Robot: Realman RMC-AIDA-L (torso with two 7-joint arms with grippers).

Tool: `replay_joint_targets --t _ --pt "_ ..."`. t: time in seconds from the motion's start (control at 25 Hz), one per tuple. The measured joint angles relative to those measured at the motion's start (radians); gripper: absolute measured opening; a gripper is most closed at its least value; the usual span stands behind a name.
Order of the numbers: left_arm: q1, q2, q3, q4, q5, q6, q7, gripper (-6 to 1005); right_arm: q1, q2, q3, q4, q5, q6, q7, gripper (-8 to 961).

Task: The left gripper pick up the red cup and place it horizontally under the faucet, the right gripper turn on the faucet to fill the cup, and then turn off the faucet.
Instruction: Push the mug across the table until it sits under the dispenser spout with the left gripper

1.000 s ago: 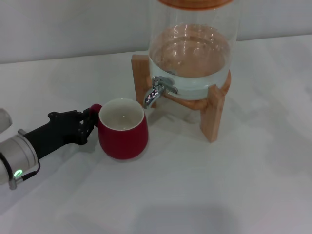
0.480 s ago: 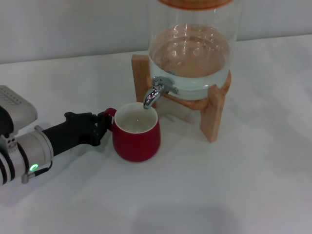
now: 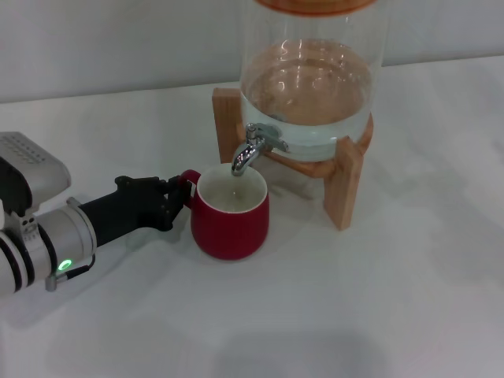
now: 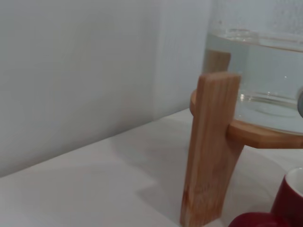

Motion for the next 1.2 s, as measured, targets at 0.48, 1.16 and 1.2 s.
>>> replay_joint_targets --t 0.48,1.16,1.2 --pt "0.001 0.0 0.001 -0.01 -0.05 0.012 0.009 114 0.0 0.0 -0.002 -0.002 0.0 0.0 0.0 720" --pt "-0.029 -0.002 0.012 -0.026 -0.05 0.006 -0.012 114 0.0 0.0 -0.003 -0.003 0.0 0.0 0.0 720" --pt "-0.029 -0.002 0.023 -0.025 -0.05 0.006 -0.022 114 0.0 0.0 -0.003 -0.003 0.0 0.0 0.0 720"
